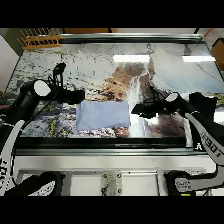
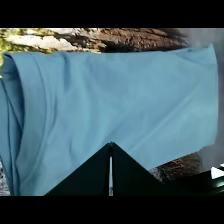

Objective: Fold the clothes and pants, and hang the long-sleeved shirts on hangers.

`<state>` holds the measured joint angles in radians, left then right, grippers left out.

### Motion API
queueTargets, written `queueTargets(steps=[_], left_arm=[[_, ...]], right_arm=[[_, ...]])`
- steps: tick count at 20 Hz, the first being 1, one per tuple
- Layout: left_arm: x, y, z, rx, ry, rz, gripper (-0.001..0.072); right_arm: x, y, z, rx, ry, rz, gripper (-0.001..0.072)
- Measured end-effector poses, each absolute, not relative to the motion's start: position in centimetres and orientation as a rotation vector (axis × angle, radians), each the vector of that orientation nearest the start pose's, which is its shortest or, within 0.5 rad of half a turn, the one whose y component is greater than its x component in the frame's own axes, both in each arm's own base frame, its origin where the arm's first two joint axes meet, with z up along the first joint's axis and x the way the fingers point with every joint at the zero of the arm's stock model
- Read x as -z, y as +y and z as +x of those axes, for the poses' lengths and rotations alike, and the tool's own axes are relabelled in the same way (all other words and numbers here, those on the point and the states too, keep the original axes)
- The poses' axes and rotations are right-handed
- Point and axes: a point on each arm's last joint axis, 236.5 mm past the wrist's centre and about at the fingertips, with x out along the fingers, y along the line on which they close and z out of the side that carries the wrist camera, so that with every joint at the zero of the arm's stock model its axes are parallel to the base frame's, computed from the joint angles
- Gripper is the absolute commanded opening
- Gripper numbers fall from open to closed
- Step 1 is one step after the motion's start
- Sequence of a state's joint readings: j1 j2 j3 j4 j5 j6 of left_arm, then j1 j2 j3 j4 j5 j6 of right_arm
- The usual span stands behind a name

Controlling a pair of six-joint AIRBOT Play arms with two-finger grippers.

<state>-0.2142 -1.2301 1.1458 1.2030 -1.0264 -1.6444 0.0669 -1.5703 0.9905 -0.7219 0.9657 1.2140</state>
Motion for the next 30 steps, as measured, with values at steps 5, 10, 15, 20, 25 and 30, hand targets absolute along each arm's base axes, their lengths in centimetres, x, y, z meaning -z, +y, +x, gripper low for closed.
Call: queueTargets(steps=[5,10,15,20,25,30], left_arm=[[-4.2,-17.9,37.1,0.370,1.155,-0.260,0.0006],[-4.1,-18.3,36.9,0.378,1.153,-0.255,0.0006],[-4.1,-18.4,36.8,0.381,1.156,-0.253,0.0006],[-4.1,-18.4,36.8,0.383,1.158,-0.250,0.0006],[-4.1,-18.4,36.8,0.382,1.155,-0.251,0.0006],[-4.1,-18.4,36.8,0.382,1.155,-0.252,0.0006]], right_arm=[[9.9,23.1,37.4,-0.627,1.403,0.666,0.0648],[9.8,26.7,38.1,-0.703,1.369,0.618,0.0021],[3.6,20.8,42.3,-0.653,1.267,0.518,0.0021],[-5.6,4.9,47.1,-0.337,1.063,0.502,0.0021],[-12.1,-8.5,46.7,-0.067,0.876,0.572,0.0021],[-17.2,-16.0,43.6,0.095,0.729,0.606,0.0020]])
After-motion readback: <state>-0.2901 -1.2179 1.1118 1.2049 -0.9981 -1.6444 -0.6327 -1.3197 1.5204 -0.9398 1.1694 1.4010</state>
